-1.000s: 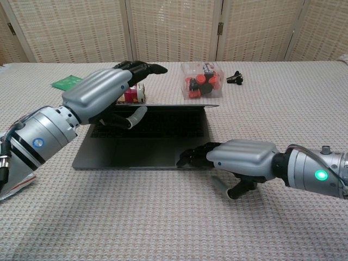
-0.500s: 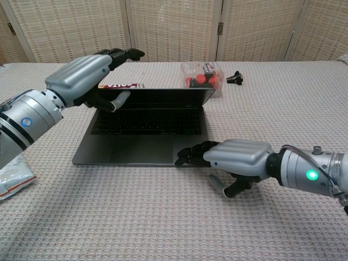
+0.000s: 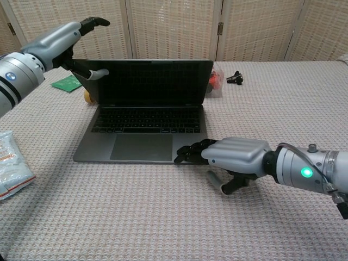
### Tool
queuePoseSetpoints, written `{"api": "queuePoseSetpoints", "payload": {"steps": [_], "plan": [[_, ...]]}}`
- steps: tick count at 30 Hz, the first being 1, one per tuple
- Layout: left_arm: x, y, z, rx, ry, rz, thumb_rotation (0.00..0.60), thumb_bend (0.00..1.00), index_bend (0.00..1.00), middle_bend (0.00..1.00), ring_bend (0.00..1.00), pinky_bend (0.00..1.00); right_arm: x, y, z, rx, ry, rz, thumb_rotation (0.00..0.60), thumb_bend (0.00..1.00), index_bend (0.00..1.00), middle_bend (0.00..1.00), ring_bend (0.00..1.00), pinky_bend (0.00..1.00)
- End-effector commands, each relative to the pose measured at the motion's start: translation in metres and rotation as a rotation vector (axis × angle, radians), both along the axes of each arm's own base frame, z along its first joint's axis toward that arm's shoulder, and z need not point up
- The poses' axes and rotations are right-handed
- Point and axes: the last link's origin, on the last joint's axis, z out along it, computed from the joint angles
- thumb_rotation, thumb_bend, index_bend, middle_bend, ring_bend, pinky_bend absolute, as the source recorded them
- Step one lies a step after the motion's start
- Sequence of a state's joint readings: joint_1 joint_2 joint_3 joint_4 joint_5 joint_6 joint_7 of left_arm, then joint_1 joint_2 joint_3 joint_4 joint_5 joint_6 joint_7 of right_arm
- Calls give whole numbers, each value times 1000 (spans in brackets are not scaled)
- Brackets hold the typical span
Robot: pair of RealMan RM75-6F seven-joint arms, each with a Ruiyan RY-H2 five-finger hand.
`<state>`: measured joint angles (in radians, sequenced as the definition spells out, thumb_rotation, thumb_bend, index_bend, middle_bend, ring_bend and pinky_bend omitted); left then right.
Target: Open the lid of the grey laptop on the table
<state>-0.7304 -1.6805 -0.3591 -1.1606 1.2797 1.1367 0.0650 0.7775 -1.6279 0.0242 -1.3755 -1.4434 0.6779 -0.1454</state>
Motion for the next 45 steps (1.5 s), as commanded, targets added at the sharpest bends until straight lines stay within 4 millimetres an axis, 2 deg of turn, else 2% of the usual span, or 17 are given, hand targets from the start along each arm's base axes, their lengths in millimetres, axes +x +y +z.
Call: {"api": "queuePoseSetpoints", "payload": {"steps": [1,5,15,25,33,39,45], "plan": [[4,13,11,9,-46,43,600,350,0,6,0,0,1,-1,-1,1,1,0,600,867,0,0,69,0],[6,25,15,6,-91,90,600,351,0,0,0,0,2,-2,-2,-2,1,-2,600,871,0,0,68,0],[8,53,25,73,-54,165,600,352,0,0,0,0,3,-4,-3,-2,6,-8,600,875,0,0,69,0],[-4,75,37,92,-20,259,600,352,0,0,0,0,4,-5,-5,-4,7,-9,600,875,0,0,67,0],[-16,81,45,99,-14,304,600,352,0,0,0,0,5,-5,-6,-7,9,-10,600,875,0,0,70,0],[-19,81,49,85,13,290,600,351,0,0,0,0,6,-5,-9,-2,12,-9,600,875,0,0,71,0],[-26,70,55,50,121,216,600,351,0,0,0,0,8,-2,-3,-21,-20,-6,600,875,0,0,70,0]]}}
